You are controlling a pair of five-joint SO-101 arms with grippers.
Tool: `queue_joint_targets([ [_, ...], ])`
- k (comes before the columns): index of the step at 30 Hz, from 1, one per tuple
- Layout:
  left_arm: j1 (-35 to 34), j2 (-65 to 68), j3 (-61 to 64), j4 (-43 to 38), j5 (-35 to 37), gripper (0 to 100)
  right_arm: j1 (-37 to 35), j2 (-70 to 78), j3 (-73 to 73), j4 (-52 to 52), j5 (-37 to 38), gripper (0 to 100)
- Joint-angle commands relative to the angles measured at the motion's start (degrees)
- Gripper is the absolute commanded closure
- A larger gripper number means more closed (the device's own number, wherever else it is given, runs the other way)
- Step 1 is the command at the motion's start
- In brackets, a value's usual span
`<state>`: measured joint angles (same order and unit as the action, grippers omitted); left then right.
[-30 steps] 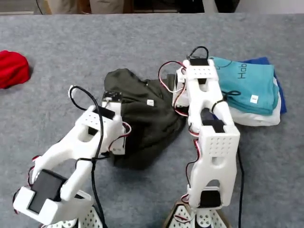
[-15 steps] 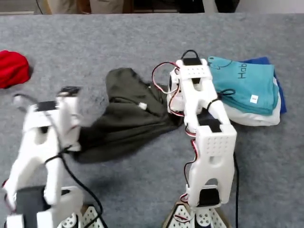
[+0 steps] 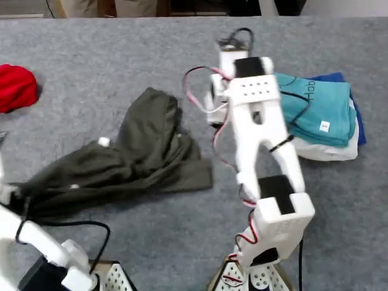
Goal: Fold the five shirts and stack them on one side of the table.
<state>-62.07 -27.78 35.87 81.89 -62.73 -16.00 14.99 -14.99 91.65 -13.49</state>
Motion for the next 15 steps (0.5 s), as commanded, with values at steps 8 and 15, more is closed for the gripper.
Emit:
queue_joint_targets([
  [8,-14.8,1.8,-3.7,-18.2,-2.7,98,-18.2,14.5,-3.3,-22.4,0.3,75.3],
  [15,-20.0,4.1,-3.8,-18.5,4.7,76,-23.8,31.3,-22.5,-21.0,-0.3,75.2],
])
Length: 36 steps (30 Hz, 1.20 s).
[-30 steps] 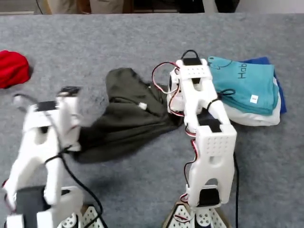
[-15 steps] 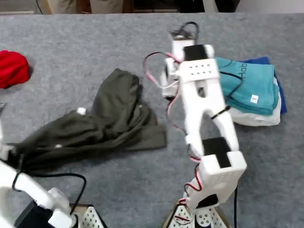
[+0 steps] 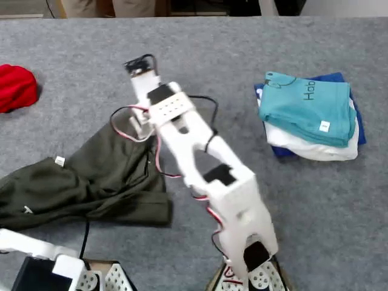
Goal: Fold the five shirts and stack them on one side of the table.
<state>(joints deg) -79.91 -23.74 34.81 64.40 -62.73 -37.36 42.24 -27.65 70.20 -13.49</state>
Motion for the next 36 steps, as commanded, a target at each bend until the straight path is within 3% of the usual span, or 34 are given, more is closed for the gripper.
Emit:
queue_joint_targets([
  [1,-2.6,0.0,-2.6,-1.0,5.9,73,-3.3,6.5,-12.8,0.8,-0.7,75.2],
  [6,-3.1,-0.5,-2.6,-1.0,7.2,72,-5.6,18.6,-28.3,4.9,-1.8,76.5],
  [11,-3.1,-0.5,-2.6,-1.0,7.0,72,-5.0,28.0,-46.7,12.3,-2.1,99.8],
  [17,-0.7,-0.5,-2.9,4.2,6.9,72,-4.1,33.3,-68.4,16.4,-1.8,99.6],
  [23,8.6,-0.2,-2.6,15.8,7.9,72,-4.2,28.5,-67.6,15.6,-2.2,99.4],
  [27,19.3,-0.3,-2.6,18.1,18.5,72,-4.3,25.3,-67.6,15.1,-2.2,99.4],
  [32,38.1,0.2,-2.1,16.8,35.6,72,-3.9,24.5,-67.4,15.2,-2.2,98.8],
  [34,44.2,1.0,2.0,9.4,42.9,72,-3.6,24.7,-67.2,15.7,-2.2,95.1],
  [36,48.5,1.9,8.0,-0.8,49.8,72,-2.3,25.0,-67.8,16.8,-4.5,83.7],
])
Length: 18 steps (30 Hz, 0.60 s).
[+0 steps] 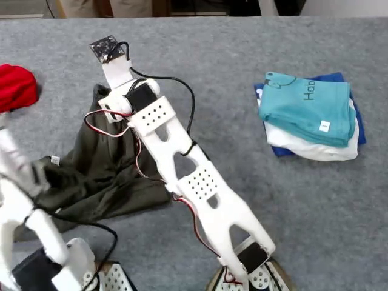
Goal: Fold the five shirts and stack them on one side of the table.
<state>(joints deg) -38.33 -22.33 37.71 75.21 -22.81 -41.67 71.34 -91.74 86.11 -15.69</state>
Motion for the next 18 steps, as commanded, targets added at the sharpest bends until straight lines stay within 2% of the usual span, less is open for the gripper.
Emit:
queue_joint_targets([
  [1,8.1,1.1,8.7,-17.5,12.7,72,2.9,-4.1,-3.7,1.5,-4.1,75.9],
  [4,10.8,3.6,19.4,-34.8,17.9,73,5.5,-4.5,-3.7,4.0,-4.9,51.2],
  [6,11.4,3.2,20.0,-36.5,17.5,79,6.3,-5.4,-3.7,8.4,-2.4,42.6],
  [7,11.5,3.4,18.8,-35.3,16.7,84,6.5,-5.9,-3.8,11.0,-1.7,42.9],
  [10,11.4,3.8,16.4,-33.8,14.9,99,7.1,-8.0,-3.7,16.4,-1.1,52.1],
  [12,10.9,3.6,15.7,-33.8,14.9,96,7.9,-9.6,-3.6,16.4,-1.1,62.6],
  [15,8.7,3.6,13.3,-33.5,14.9,98,7.6,-12.6,-3.1,16.4,-1.1,80.4],
  [18,5.9,3.6,8.2,-28.8,14.5,98,6.9,-14.5,-3.0,16.4,-0.4,94.4],
])
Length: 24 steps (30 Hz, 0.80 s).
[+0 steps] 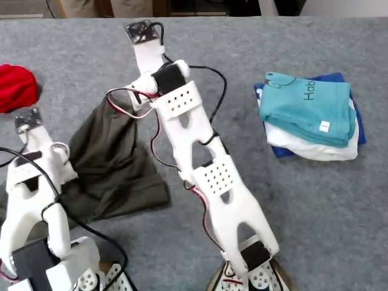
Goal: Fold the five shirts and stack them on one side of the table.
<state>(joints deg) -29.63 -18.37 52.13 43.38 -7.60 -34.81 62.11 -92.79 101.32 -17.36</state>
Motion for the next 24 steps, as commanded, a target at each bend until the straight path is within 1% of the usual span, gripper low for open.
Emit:
queue_joint_targets([
  [1,-3.7,-0.1,-8.5,4.9,-0.7,98,0.0,-5.6,-2.0,1.1,2.0,97.0],
  [2,-4.5,0.1,-11.0,6.9,-0.7,98,-0.1,-5.8,-2.0,1.1,2.2,98.2],
  [4,-5.5,0.2,-15.6,10.2,-0.4,98,-1.1,-5.8,-1.9,1.2,2.4,97.4],
  [9,-5.3,0.3,-22.1,14.8,-0.4,98,-7.6,-6.5,6.6,1.2,2.3,90.1],
  [17,-5.2,0.4,-20.0,14.6,-0.4,98,-17.9,-10.8,29.4,1.1,2.0,81.1],
  [20,-5.5,0.4,-18.9,14.5,-0.7,98,-18.8,-10.7,35.3,0.6,-0.1,78.3],
  [24,-5.6,0.4,-18.6,14.9,-0.4,98,-18.8,-10.7,40.3,-3.9,-0.6,74.0],
])
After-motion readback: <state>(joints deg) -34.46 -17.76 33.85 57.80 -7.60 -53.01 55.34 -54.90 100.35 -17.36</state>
